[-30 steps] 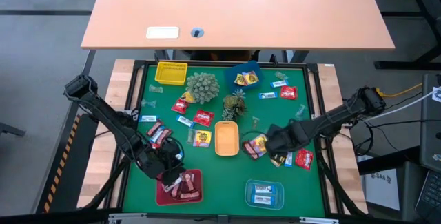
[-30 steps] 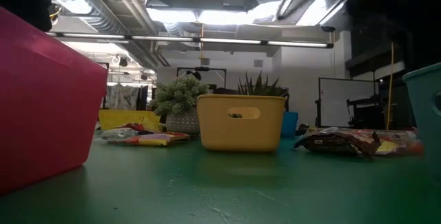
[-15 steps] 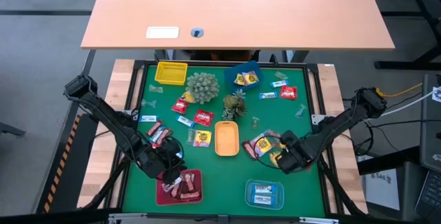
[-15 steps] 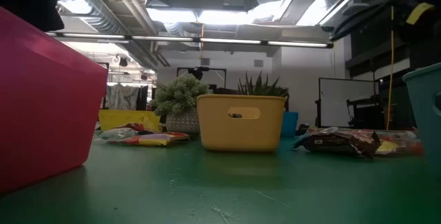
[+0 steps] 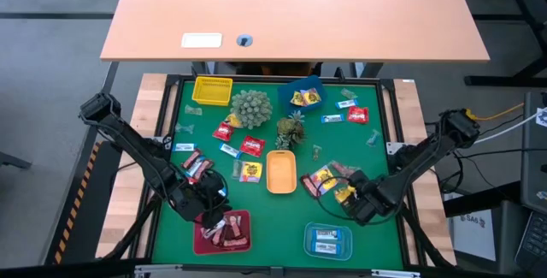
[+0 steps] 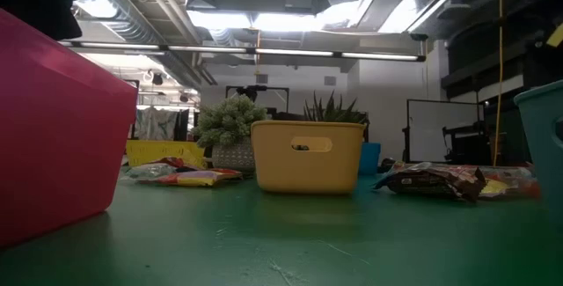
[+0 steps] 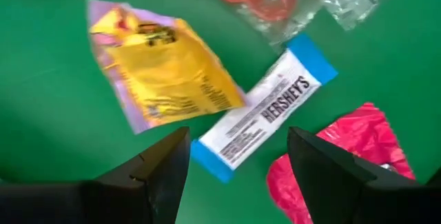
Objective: Sort candy
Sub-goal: Put the blue chocolate bar into the light blue bin
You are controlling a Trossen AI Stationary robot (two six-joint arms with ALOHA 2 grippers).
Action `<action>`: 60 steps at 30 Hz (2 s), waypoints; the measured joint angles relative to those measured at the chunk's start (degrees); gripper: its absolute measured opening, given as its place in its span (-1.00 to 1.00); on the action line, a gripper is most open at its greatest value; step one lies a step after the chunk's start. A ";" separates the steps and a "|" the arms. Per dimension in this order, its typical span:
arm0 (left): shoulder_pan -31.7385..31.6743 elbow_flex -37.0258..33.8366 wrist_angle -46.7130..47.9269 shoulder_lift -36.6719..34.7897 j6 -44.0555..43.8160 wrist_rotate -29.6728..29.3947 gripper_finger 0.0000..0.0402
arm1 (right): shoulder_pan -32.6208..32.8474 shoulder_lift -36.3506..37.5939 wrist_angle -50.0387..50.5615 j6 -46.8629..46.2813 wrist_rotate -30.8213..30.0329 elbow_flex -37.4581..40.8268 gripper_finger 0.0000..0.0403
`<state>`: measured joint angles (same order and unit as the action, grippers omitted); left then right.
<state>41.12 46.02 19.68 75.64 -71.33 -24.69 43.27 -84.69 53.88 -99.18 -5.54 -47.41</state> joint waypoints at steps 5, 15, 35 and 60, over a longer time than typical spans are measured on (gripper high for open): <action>0.00 0.00 0.00 0.00 -0.02 0.00 -0.38 | -0.11 -2.12 -0.26 -0.33 0.11 0.67 0.21; 0.00 0.00 0.00 0.00 -0.02 -0.37 -0.38 | -0.11 -7.58 -0.29 -0.17 -0.02 0.39 0.21; -0.02 0.00 0.02 0.00 -0.02 -1.47 -0.38 | -0.11 -7.93 -3.09 7.17 0.17 0.70 0.20; -0.02 0.00 0.02 0.00 -0.02 -1.70 -0.38 | -0.15 -7.65 -4.85 12.69 0.61 0.52 -0.49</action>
<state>41.10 46.02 19.70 75.64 -71.35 -26.39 43.11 -92.33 49.02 -86.49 -4.93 -46.89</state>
